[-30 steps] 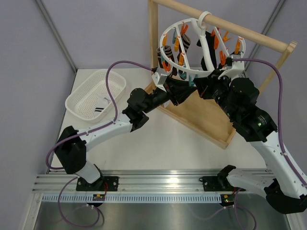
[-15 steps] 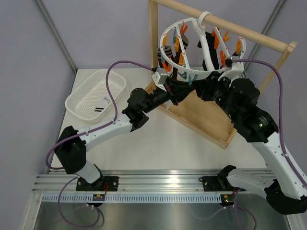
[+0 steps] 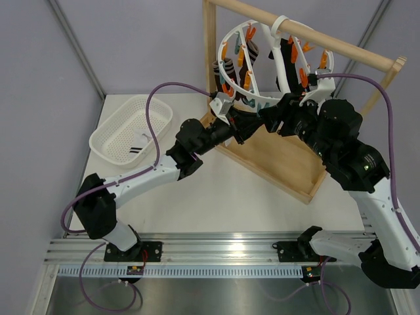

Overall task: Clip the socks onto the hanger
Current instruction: Open the clamp at the hanger.

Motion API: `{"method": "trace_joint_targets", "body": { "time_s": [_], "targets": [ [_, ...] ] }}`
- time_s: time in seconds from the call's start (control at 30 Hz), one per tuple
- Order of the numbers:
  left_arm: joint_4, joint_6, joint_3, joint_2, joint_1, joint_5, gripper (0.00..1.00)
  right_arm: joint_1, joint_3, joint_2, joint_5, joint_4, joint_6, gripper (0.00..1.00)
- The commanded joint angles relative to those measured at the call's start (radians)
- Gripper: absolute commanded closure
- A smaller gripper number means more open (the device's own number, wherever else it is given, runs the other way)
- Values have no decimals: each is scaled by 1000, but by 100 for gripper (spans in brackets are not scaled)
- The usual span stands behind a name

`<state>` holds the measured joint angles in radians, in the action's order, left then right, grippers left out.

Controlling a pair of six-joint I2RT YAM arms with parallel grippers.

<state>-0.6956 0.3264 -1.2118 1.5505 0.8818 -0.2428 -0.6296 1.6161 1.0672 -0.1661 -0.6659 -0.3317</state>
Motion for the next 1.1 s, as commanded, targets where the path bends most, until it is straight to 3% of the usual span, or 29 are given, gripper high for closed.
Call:
{"method": "trace_joint_targets", "body": {
  "time_s": [0.0, 0.83, 1.07],
  "targets": [
    [-1, -27, -40, -46, 5, 25, 100, -2, 28, 34, -16, -26, 20, 40],
    [18, -41, -31, -56, 9, 17, 100, -2, 53, 96, -58, 49, 14, 43],
    [19, -38, -26, -56, 11, 17, 100, -2, 53, 96, -75, 71, 14, 49]
  ]
}}
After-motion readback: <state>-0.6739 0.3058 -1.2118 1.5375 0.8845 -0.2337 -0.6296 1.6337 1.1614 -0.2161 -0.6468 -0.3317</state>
